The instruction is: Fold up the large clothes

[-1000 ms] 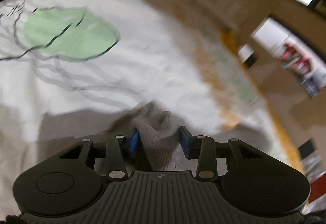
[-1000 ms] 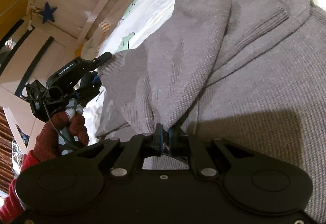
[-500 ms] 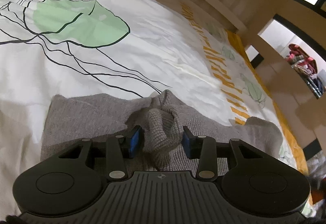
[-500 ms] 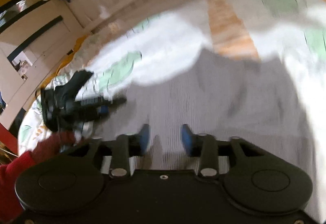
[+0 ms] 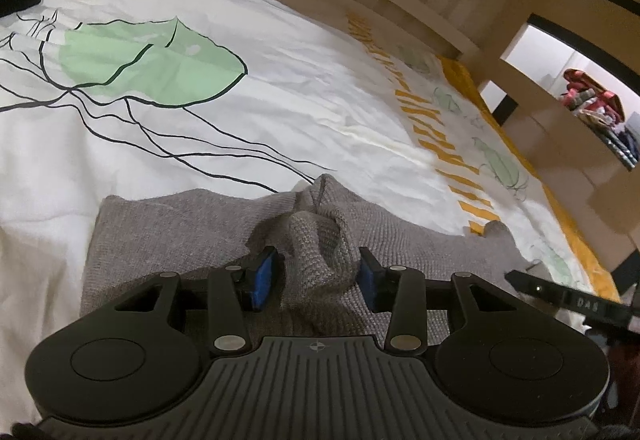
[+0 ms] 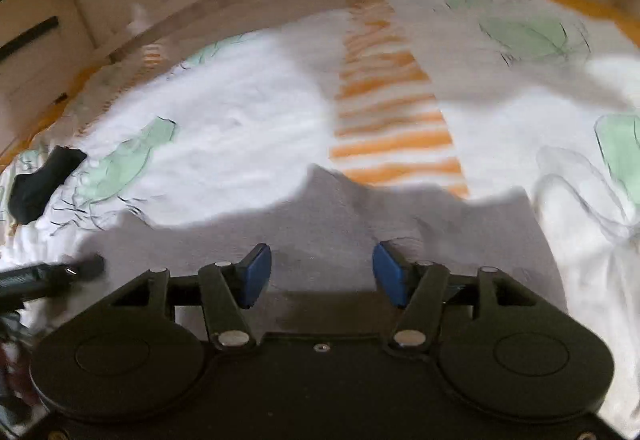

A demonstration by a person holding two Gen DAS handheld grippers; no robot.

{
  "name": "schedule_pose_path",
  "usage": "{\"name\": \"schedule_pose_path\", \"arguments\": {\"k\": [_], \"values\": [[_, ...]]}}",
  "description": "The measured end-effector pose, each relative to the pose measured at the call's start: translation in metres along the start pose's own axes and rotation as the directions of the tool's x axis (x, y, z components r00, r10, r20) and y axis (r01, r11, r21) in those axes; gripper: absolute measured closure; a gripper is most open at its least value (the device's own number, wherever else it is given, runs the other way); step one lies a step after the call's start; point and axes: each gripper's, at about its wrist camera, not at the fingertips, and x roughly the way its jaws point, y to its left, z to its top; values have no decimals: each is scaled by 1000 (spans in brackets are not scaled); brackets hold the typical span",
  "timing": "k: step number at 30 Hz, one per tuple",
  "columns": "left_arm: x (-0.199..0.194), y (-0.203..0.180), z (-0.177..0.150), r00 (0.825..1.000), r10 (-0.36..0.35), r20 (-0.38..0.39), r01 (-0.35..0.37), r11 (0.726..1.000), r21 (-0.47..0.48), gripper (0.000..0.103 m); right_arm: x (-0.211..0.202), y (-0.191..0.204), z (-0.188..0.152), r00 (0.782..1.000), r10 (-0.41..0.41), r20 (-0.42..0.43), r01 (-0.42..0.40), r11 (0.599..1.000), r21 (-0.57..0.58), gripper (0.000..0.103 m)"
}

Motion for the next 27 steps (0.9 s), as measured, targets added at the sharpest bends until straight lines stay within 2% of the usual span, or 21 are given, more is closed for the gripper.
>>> {"name": "schedule_pose_path", "arguments": {"k": [3, 4, 6, 8, 10, 11, 13, 16, 21, 27], "values": [[0, -2, 0, 1000, 3, 6, -3, 1000, -3, 57, 0, 11, -3, 1000, -31, 3, 31, 997, -75, 42], [0, -3, 0, 1000, -3, 7, 3, 1000, -7, 53, 0, 12, -3, 999, -35, 4, 35, 996, -79, 41], [-2, -4, 0, 1000, -20, 7, 20, 1000, -15, 41, 0, 11, -2, 1000, -29, 10, 30, 997, -69, 39], [-6, -9, 1, 999, -38, 1, 38, 999, -21, 20, -3, 10, -1, 1000, -8, 12, 9, 998, -66, 33], [-14, -16, 2, 1000, -14, -4, 14, 1000, -14, 13, -9, 13, 1, 1000, 13, 6, -13, 998, -66, 19], [-19, -19, 1, 1000, 6, -1, -6, 1000, -11, 9, -14, 13, 1, 1000, 21, 7, -21, 998, -66, 17], [-33, -24, 0, 999, 33, 23, -33, 999, -17, 9, -29, 15, 0, 999, 36, 18, -35, 998, -60, 13], [-63, -32, -3, 997, 31, 69, -29, 999, -27, 9, -57, 16, -3, 997, 71, 32, -69, 996, -49, 6], [-118, -50, -11, 989, 73, 128, -74, 997, 1, 8, -113, 18, -12, 991, 116, 63, -113, 993, -45, 1], [-181, -65, -28, 984, 62, 167, -70, 997, 39, 8, -178, 9, -27, 984, 141, 109, -146, 989, 35, 0]]}}
